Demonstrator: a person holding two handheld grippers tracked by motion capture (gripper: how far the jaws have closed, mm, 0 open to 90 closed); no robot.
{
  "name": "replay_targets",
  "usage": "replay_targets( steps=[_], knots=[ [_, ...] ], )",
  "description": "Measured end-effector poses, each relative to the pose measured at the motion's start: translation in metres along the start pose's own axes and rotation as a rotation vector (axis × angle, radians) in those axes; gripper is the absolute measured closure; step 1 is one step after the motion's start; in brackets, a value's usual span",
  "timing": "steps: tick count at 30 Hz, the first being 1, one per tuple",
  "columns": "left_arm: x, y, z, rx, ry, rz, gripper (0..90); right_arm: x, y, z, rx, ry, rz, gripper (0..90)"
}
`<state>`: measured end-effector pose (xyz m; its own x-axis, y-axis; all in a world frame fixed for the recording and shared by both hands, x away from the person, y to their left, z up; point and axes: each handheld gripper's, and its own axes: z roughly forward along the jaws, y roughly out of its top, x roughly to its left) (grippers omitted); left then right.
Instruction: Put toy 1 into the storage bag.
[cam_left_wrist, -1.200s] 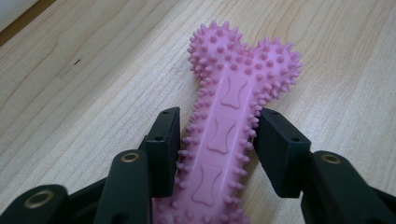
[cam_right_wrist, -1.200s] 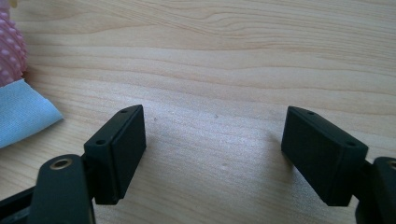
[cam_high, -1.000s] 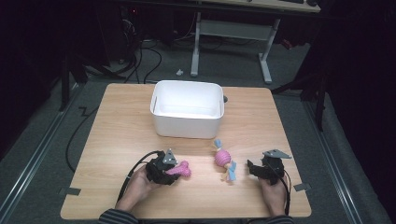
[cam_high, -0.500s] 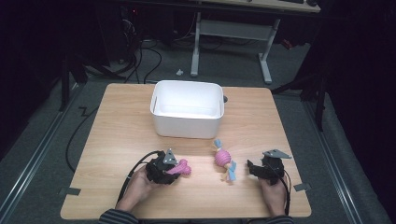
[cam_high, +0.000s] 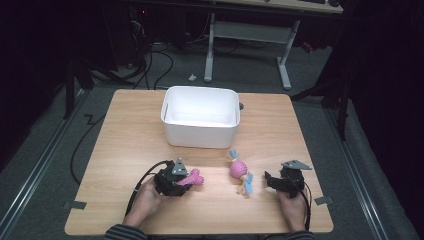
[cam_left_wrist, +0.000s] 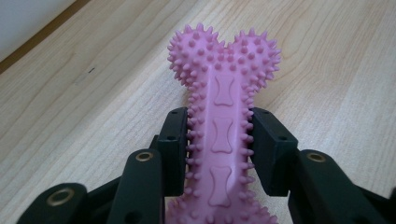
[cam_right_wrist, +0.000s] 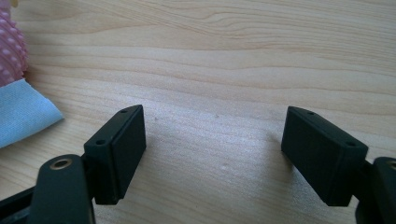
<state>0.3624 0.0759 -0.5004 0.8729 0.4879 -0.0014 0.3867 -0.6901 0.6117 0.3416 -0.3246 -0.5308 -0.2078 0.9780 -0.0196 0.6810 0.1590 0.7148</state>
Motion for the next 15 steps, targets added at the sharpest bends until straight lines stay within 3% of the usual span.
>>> replay_targets(
  steps=[10, 15],
  knots=[
    [0.001, 0.005, -0.014, -0.029, 0.015, -0.03, 59.7, 0.0, 0.0, 0.0, 0.0, 0.001, -0.004, 21.9],
    [0.004, 0.009, -0.022, -0.054, 0.005, -0.066, 59.6, 0.0, 0.0, 0.0, 0.001, 0.001, -0.001, 21.9]
  ],
)
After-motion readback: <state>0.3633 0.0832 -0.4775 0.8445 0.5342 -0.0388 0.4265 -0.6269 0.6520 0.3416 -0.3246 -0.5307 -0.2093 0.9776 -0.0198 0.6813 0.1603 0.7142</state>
